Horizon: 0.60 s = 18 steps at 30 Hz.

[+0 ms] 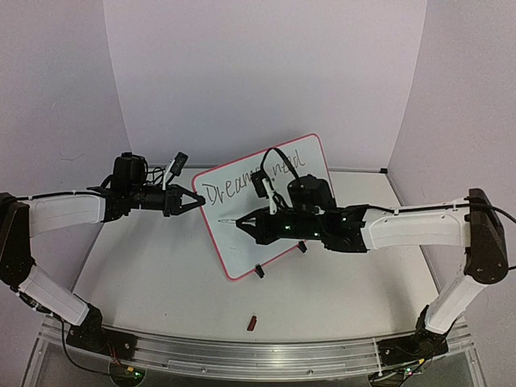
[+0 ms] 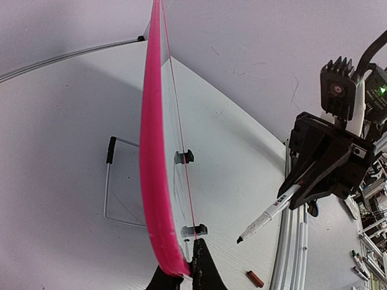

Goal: Write a sentence on the whiteboard

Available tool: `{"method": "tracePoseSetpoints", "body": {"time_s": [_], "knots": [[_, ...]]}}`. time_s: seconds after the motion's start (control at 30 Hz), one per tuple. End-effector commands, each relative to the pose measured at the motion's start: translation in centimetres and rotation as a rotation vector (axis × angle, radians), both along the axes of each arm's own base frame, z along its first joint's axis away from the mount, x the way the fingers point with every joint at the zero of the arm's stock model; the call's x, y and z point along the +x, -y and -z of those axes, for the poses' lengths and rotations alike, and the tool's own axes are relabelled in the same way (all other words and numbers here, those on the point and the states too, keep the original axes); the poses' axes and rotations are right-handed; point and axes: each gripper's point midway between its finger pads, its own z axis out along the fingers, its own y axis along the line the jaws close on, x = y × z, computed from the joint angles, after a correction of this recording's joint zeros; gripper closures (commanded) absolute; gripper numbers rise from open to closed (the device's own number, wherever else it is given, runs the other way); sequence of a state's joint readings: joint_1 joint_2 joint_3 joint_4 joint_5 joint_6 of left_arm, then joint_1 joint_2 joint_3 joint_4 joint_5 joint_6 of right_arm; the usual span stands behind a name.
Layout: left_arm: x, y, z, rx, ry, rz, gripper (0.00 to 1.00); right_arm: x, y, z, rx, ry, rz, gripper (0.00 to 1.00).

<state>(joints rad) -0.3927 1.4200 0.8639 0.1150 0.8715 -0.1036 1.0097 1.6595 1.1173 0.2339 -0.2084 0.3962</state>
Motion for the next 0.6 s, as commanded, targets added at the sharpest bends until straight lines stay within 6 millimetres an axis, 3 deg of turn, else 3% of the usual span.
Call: {"method": "tracePoseSetpoints", "body": {"time_s": [0.0, 0.27, 0.57], "knots": [[-0.3, 0.2, 1.3, 0.069, 0.065, 0.012, 1.0, 0.4, -1.8, -1.6, 0.052, 0.029, -0.022, 1.0], [-0.3, 0.3, 1.3, 0.07, 0.063, 0.013, 1.0, 1.2, -2.5, -0.4, 0.036, 0.007, 0.002, 1.0], [-0.4, 0.2, 1.2, 0.07, 0.064, 0.013, 1.0, 2.1, -1.6, 1.8, -0.014, -0.024, 0.072, 1.0]]}}
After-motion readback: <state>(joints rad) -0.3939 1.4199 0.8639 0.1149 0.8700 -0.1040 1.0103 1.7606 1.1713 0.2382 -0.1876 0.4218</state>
